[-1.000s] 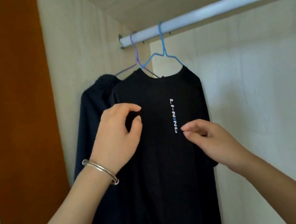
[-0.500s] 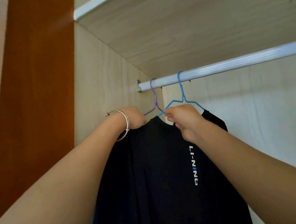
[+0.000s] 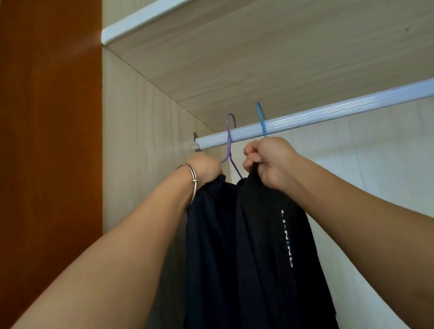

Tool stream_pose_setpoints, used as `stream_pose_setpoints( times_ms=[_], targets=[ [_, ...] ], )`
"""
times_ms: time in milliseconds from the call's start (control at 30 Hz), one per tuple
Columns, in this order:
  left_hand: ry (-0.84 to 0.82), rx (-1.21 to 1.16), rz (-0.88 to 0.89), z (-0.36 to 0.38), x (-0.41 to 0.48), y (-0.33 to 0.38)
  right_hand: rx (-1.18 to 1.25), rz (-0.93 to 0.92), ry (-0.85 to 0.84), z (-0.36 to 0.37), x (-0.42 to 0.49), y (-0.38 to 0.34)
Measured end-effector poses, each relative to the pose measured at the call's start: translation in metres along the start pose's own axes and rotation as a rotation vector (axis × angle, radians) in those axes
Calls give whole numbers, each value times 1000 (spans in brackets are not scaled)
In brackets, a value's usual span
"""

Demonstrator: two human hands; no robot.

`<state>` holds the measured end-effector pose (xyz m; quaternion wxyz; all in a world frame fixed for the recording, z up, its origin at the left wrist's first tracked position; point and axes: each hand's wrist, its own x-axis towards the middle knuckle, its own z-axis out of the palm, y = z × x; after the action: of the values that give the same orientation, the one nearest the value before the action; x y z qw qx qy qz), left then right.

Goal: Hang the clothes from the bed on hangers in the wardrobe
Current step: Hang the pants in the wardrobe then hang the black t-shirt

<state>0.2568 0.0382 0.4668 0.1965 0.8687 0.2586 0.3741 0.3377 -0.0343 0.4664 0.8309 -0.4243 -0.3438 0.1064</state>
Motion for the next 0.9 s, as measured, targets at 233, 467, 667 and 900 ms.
stream_pose_setpoints(
  times_ms=[233,467,667,900],
  targets=[
    [44,-45,42,-5,-24,-11,-83,5,-69,-9,-34,10],
    [-6,-23,-31,8,-103,-25,-95,169,-189,-40,-88,35],
    [-27,32,-137,26,-184,-48,-181,355,-428,-67,-154,78],
    [26,233,-221,3,-299,-71,268,601,-651,-64,-254,105]
  ],
)
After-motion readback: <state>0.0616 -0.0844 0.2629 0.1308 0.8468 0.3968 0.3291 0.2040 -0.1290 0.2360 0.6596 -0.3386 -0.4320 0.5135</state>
